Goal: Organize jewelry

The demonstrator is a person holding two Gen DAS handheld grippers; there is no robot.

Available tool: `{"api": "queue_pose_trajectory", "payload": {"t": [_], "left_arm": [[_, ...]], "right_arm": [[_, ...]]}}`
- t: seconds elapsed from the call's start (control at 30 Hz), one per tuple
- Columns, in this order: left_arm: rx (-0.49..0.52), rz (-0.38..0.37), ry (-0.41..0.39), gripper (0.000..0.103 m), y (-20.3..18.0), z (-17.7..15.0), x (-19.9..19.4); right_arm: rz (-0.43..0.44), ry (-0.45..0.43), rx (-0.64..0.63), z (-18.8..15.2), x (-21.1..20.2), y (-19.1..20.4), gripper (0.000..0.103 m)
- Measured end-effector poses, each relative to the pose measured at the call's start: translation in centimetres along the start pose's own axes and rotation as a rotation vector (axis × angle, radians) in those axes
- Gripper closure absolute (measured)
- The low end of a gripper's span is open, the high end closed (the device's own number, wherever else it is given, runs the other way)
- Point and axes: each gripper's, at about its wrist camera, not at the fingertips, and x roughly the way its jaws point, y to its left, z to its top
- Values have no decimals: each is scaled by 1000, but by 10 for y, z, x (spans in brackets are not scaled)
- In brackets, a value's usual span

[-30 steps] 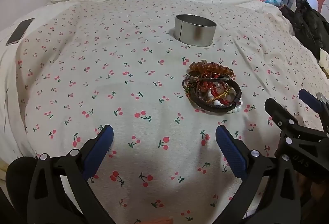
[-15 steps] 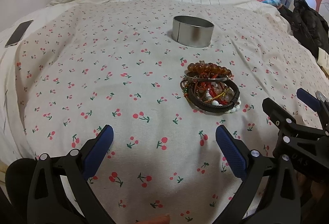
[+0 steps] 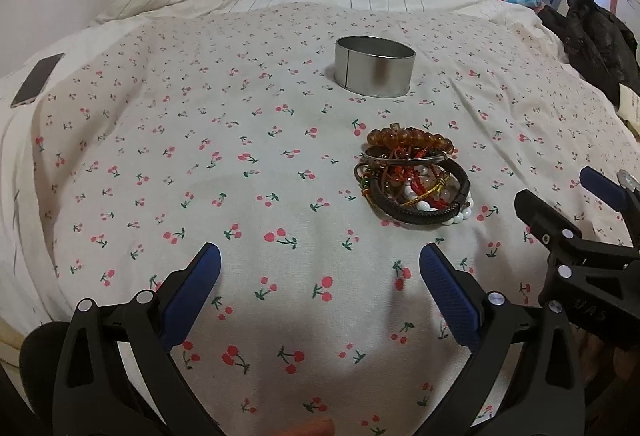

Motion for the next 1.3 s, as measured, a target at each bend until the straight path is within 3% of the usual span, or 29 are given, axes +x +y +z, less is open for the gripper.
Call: {"api": "queue_pose_trajectory", "payload": {"t": [0.13,0.33,0.43,0.57,0.77,0.9,1.03,1.2,1.3], "left_arm": [[-5,-13,10,7,7,5,2],[33,38,-60,7,14,13,-6],[9,32,-22,7,21,18,-3],[-71,-78,65,8,30,16,9],[-107,-193,56,8,30,21,12],[-24,-166,9,7,17,32,13],[4,-282,13,7,7,47,23],[63,-381,14,7,-3,57,38],[106,-409,21,7,-7,61,47]], "right_arm": [[7,-14,6,1,-3,0,7],[21,-35,18,2,-8,-3,7],[34,-42,24,3,-10,-4,7],[60,-48,36,4,-11,-6,7],[86,-54,34,7,-13,-6,7],[117,-45,13,16,-11,-5,7],[87,6,-82,27,2,-3,7],[114,59,-159,41,19,-12,7],[247,117,-121,51,35,-22,17]]}}
